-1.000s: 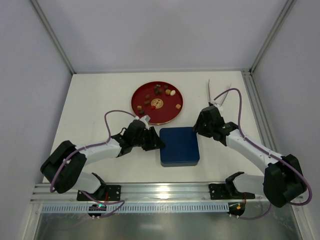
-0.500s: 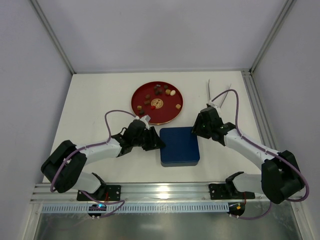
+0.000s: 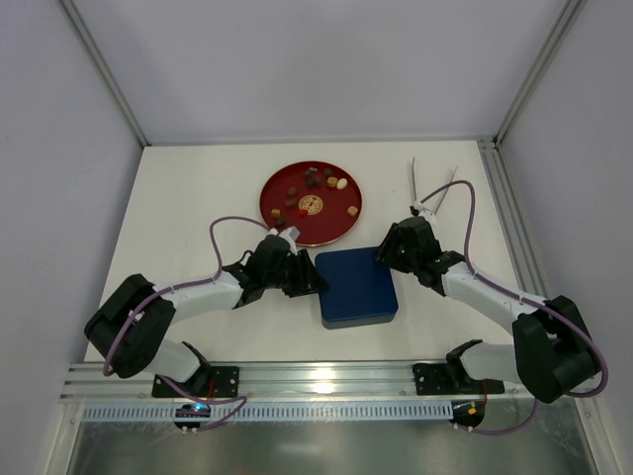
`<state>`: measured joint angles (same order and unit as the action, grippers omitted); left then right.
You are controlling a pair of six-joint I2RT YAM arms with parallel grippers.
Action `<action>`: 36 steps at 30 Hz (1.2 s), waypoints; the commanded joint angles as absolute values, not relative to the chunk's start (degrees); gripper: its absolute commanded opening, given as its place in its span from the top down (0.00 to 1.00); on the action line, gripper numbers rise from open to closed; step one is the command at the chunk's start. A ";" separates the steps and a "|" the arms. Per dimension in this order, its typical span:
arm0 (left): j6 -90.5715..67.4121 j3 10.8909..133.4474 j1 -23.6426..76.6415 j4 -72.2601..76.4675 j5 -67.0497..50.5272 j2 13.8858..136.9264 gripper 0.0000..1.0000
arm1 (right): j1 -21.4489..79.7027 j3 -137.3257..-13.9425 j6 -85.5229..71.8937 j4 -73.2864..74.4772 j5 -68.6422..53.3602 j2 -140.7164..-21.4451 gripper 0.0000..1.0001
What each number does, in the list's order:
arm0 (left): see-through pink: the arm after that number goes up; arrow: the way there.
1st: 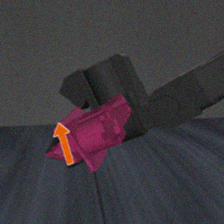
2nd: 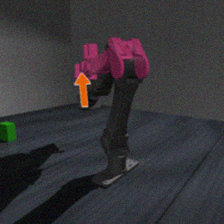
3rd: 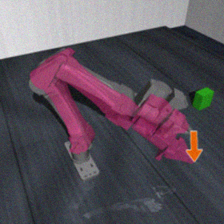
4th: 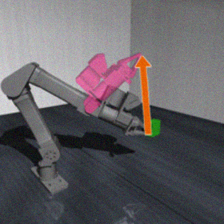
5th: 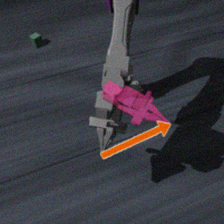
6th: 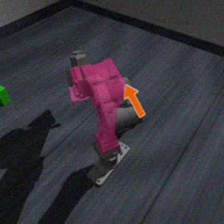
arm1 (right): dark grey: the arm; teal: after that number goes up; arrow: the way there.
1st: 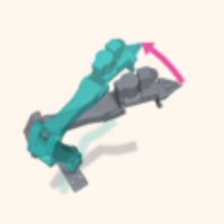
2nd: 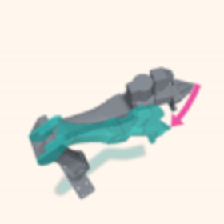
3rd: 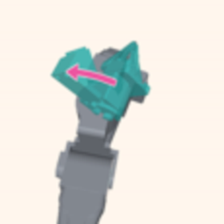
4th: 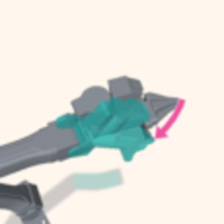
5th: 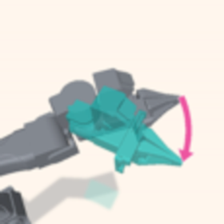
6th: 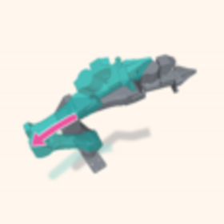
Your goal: Pack the chocolate
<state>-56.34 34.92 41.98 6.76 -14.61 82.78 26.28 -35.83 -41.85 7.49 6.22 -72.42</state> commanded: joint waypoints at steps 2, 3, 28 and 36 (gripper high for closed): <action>-51.50 30.68 42.01 -8.79 -8.88 87.27 0.58 | 26.37 -30.77 -41.40 12.57 6.86 -76.46 0.52; -51.50 30.50 42.01 -8.70 -8.96 87.45 0.58 | 26.45 -30.15 -41.40 12.39 6.77 -76.55 0.52; -50.19 32.43 39.64 -10.37 -9.67 87.45 0.58 | 26.54 -22.59 -41.57 25.48 2.55 -55.82 0.52; -48.96 33.92 38.67 -11.51 -9.93 88.07 0.58 | 30.23 -21.54 -45.35 31.46 3.60 -48.61 0.57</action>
